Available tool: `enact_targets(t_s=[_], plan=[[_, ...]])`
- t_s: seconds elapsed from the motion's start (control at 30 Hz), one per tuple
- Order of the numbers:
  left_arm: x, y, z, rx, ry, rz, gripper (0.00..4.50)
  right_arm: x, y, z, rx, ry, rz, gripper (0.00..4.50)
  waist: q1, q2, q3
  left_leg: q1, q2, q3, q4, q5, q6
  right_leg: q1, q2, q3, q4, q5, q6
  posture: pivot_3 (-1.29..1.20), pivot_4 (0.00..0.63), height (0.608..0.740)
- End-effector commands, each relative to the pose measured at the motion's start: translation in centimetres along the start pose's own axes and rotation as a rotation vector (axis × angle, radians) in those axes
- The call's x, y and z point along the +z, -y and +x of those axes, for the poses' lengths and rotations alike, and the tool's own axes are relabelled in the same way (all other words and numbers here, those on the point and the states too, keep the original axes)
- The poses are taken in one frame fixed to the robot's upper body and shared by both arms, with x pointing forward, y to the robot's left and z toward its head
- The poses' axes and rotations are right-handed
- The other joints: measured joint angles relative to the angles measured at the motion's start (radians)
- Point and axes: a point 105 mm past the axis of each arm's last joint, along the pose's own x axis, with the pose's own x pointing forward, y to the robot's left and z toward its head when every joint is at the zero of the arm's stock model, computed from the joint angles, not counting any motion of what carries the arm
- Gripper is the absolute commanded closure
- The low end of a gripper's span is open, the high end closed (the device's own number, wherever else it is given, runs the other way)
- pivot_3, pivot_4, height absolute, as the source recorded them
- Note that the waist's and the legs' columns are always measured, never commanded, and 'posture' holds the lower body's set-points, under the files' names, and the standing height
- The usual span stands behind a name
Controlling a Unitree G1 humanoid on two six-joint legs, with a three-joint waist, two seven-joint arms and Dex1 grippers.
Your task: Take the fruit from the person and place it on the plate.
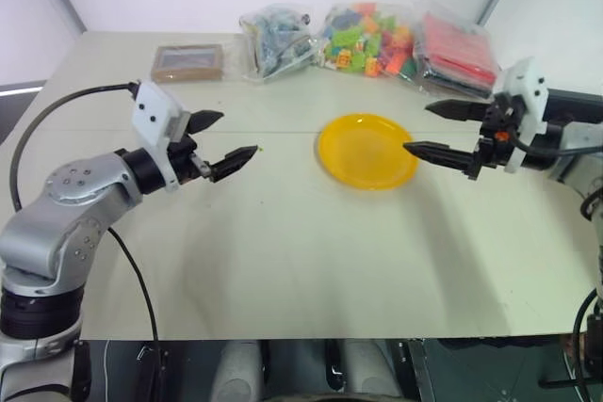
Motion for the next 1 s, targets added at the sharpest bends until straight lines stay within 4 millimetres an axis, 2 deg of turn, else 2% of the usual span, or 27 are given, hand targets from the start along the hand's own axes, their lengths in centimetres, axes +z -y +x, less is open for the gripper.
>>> enact_targets(t_s=[0.03,1.0], plan=[[1.41,-0.39,-0.12,0.013,0.053,0.021,0.0,1.4,0.18,-0.9,-0.026,0.038,-0.045,0.03,0.0,0.0,0.0,0.0,0.0,0.0,0.0,0.0,0.0,0.0,0.0,0.0,0.0,0.0,0.0,0.0,0.15,0.731],[1.09,-0.14,-0.13,-0.005,0.032,0.017,0.0,0.85,-0.29,-1.57,-0.035,0.016,-0.017,0.03,0.0,0.0,0.0,0.0,0.0,0.0,0.0,0.0,0.0,0.0,0.0,0.0,0.0,0.0,0.0,0.0,0.15,0.731]])
